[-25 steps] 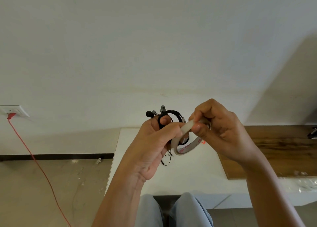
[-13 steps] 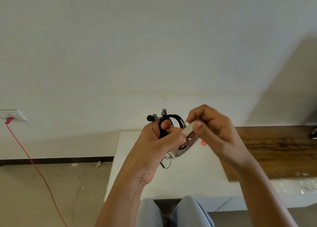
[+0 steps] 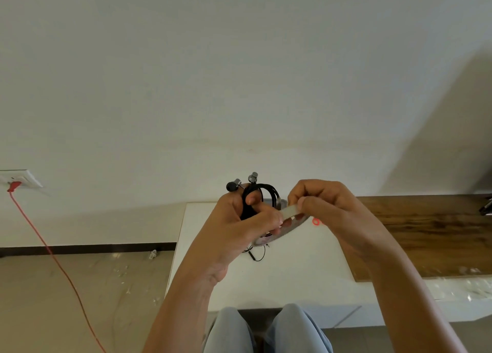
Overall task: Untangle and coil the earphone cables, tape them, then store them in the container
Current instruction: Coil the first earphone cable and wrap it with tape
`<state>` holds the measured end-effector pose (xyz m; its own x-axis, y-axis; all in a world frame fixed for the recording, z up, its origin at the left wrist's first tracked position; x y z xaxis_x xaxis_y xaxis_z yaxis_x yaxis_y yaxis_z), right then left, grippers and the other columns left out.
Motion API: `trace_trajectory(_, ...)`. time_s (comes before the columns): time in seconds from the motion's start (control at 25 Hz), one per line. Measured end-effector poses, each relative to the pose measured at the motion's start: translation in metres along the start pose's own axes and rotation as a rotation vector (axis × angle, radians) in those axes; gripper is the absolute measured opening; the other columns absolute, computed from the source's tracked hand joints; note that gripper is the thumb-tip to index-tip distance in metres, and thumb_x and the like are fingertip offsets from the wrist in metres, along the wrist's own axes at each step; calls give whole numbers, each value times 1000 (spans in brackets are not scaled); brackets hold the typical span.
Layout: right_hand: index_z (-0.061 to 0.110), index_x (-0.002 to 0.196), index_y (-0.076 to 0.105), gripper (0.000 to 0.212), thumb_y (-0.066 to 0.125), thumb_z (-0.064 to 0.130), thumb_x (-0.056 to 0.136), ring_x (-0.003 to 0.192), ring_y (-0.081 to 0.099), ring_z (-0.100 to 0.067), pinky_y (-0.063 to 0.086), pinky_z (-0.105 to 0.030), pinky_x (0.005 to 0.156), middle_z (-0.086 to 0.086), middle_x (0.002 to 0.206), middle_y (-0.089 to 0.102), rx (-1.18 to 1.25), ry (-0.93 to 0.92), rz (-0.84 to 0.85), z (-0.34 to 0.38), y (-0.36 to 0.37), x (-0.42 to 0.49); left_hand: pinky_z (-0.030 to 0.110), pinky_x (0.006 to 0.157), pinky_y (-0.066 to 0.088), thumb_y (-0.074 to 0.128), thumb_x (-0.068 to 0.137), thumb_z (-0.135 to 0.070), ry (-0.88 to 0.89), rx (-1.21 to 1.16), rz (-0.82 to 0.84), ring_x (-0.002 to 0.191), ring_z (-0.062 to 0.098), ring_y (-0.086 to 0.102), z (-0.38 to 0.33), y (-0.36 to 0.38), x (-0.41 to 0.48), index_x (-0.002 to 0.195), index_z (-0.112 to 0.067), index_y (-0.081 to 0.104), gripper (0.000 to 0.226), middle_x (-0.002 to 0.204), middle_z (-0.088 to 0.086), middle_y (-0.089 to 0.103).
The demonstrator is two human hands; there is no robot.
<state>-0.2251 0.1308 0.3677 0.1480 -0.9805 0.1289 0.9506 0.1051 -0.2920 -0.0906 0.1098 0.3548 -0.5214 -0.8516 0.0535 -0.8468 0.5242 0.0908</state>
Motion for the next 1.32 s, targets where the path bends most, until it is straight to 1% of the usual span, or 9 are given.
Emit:
trace_trajectory(0.08, 10, 75, 65, 14, 55, 19, 77, 65, 53, -22, 42, -30, 64, -6, 69, 63, -148, 17, 32, 2, 3, 0, 24, 66, 43, 58, 67, -11, 10, 45, -25, 62, 16, 56, -1, -1, 4, 61, -26, 37, 26, 61, 7, 46)
trace_trajectory(0.28, 1, 70, 60, 13, 49, 8, 72, 56, 45, -4, 39, -13, 55, 0, 58, 52, 152, 76, -21, -5, -3, 4, 16, 66, 43, 66, 60, -32, 64, 63, -8, 70, 14, 55, -1, -11, 2, 61, -27, 41, 26, 61, -1, 48)
trace_trajectory(0.36, 4, 69, 62, 9, 54, 9, 68, 62, 55, -10, 47, -18, 63, -6, 64, 56, 329, 127, 13, -15, 0, 5, 9, 57, 39, 64, 56, -33, 72, 3, -17, 62, 7, 51, 0, -15, 0, 56, -30, 48, 16, 59, -7, 52)
trace_trajectory(0.48, 8, 69, 67, 16, 59, 18, 60, 78, 64, -23, 53, -27, 76, -16, 72, 56, 420, 199, 66, -29, 5, 5, 20, 63, 37, 63, 53, -31, 66, -58, -55, 61, 6, 49, 6, -19, 0, 62, -30, 45, 20, 59, -3, 48)
trace_trajectory(0.68, 13, 70, 69, 13, 62, 22, 63, 78, 62, -22, 50, -33, 86, -7, 67, 61, 361, 241, 178, -24, 16, 0, 13, 60, 40, 63, 61, -18, 100, -62, -16, 61, 7, 47, 6, -20, 5, 66, -24, 45, 20, 59, -6, 48)
trace_trajectory(0.8, 17, 68, 72, 19, 54, 11, 70, 71, 58, -15, 48, -29, 80, -1, 66, 65, 332, 236, 236, -17, 23, 1, 9, 62, 41, 58, 67, -8, 121, -28, -5, 63, 7, 49, 8, -18, 9, 75, -9, 38, 21, 57, -10, 51)
trace_trajectory(0.92, 13, 79, 76, 34, 44, 3, 74, 66, 56, -10, 48, -22, 72, -3, 67, 64, 385, 223, 252, -17, 23, 2, 11, 61, 40, 63, 61, -22, 131, -62, -40, 64, 9, 47, 7, -23, 11, 75, -15, 37, 30, 59, -8, 50)
trace_trajectory(1.16, 9, 92, 77, 33, 60, 11, 64, 66, 59, -10, 52, -22, 70, -5, 72, 68, 590, 216, 216, -29, 19, 1, 26, 75, 36, 71, 67, -35, 130, -209, -107, 66, 13, 44, 21, -32, 14, 70, -27, 40, 32, 66, -2, 38)
trace_trajectory(1.32, 8, 95, 76, 34, 60, 9, 66, 68, 60, -11, 52, -22, 72, -6, 76, 70, 628, 209, 244, -31, 20, -1, 19, 70, 42, 83, 62, -46, 151, -266, -74, 61, 9, 46, 22, -29, 15, 69, -29, 44, 44, 62, -9, 45)
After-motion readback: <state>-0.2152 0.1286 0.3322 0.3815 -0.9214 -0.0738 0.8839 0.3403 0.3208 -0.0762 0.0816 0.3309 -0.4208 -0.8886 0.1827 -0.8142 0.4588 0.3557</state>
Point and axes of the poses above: each hand's wrist, its own x-axis towards the middle knuckle, its own y-axis out of the palm, z = x × y, the point moved 7 cm from there along x, towards the middle knuckle
